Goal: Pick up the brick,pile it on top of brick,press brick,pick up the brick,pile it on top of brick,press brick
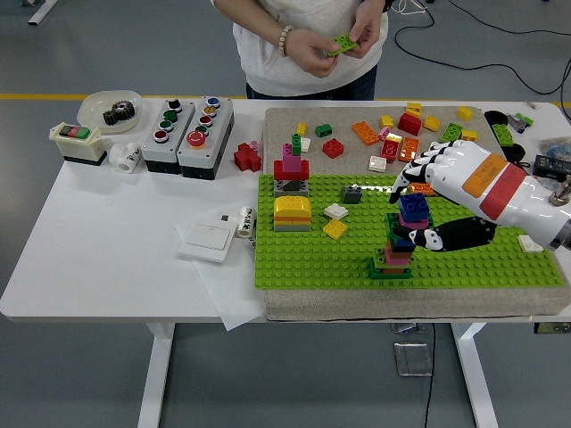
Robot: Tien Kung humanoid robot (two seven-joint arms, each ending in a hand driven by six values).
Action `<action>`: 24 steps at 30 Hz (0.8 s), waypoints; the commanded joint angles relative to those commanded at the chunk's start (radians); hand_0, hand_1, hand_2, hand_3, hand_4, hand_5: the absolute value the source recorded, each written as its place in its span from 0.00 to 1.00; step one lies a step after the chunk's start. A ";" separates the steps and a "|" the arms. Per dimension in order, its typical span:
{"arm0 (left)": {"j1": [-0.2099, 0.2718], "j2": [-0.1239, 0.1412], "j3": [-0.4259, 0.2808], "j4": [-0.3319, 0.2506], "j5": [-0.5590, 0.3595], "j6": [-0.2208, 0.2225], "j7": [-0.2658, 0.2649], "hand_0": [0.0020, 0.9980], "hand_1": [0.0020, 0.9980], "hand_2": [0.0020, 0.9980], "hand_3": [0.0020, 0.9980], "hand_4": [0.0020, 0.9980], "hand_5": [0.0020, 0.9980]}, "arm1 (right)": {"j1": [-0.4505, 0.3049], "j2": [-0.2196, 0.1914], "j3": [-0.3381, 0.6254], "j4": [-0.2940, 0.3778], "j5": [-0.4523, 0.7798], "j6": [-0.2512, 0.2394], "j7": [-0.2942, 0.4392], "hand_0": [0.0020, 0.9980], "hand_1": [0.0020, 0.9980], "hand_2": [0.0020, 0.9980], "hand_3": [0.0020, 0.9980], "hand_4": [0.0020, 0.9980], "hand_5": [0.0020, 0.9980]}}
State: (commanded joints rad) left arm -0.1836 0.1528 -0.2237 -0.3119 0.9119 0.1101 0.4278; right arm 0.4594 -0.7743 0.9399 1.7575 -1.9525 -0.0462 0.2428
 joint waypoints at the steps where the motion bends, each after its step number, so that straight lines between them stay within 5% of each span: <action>1: 0.000 0.000 0.000 0.000 0.000 0.000 0.000 0.45 0.54 0.59 0.63 0.67 0.80 | 0.000 0.000 0.000 -0.002 0.001 0.001 0.000 0.50 0.53 0.56 0.53 0.70 0.43; 24: 0.000 0.000 -0.006 -0.001 0.010 -0.004 0.003 0.45 0.54 0.59 0.63 0.67 0.80 | -0.006 0.006 0.010 -0.041 -0.010 0.003 -0.002 0.42 0.50 0.56 0.52 0.69 0.43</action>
State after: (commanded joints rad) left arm -0.1834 0.1532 -0.2294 -0.3132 0.9217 0.1063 0.4307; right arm 0.4535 -0.7682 0.9499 1.7162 -1.9622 -0.0428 0.2403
